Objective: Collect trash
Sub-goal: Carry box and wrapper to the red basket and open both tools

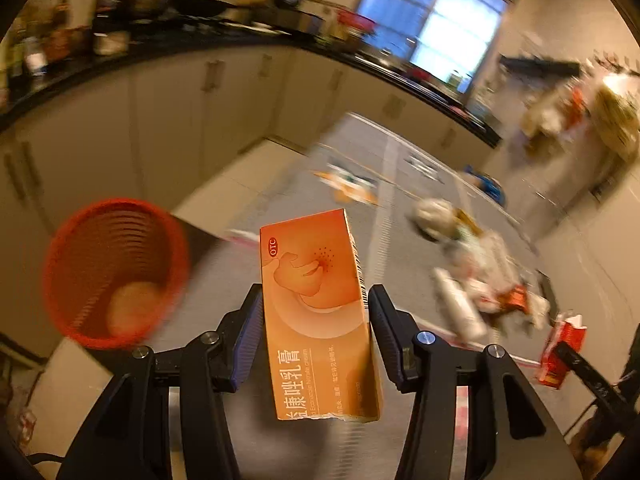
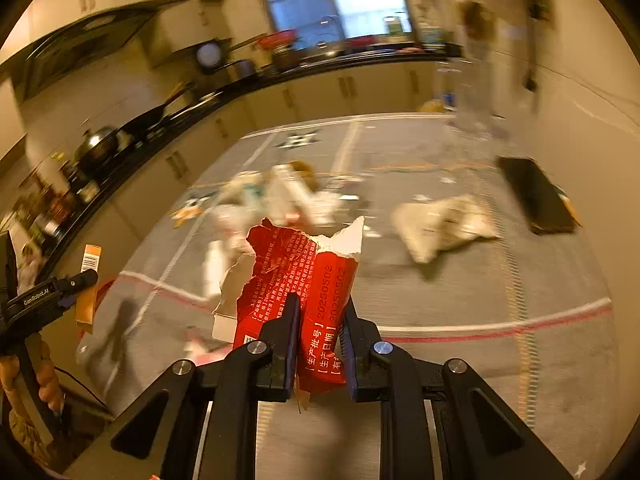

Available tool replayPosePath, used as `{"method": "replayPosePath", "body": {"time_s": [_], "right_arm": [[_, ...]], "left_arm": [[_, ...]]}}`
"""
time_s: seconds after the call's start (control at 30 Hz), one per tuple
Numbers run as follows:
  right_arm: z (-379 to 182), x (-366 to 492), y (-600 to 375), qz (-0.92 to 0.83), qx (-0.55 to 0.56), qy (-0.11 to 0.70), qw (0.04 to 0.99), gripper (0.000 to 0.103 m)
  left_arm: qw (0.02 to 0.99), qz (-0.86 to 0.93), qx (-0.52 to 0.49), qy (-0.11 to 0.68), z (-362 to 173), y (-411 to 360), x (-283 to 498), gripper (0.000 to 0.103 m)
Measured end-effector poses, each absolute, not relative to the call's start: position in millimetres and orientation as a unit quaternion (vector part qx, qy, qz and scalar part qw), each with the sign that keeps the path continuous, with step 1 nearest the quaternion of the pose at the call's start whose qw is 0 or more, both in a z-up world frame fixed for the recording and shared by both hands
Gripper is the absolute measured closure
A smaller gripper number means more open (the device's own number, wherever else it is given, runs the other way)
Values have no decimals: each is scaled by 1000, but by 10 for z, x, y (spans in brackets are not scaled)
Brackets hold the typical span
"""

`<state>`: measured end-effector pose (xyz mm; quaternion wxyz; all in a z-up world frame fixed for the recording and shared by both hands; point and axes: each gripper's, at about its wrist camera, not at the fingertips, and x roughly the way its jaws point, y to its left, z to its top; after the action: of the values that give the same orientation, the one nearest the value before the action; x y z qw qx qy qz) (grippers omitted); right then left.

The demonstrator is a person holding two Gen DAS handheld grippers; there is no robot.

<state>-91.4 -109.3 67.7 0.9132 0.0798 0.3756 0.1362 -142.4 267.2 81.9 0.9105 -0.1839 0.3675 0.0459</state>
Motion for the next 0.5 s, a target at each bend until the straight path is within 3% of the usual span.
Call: {"method": "replayPosePath", "body": {"time_s": [0.27,0.5], "right_arm": [[597,-527,346,265,49,421,866,83],[513,-196,1829,361,21,435,825,83]], "left_arm": [[898,167,-199,355,582,3906,-1675,52],[881,204,-215,368,367,4501,-1576,52]]}}
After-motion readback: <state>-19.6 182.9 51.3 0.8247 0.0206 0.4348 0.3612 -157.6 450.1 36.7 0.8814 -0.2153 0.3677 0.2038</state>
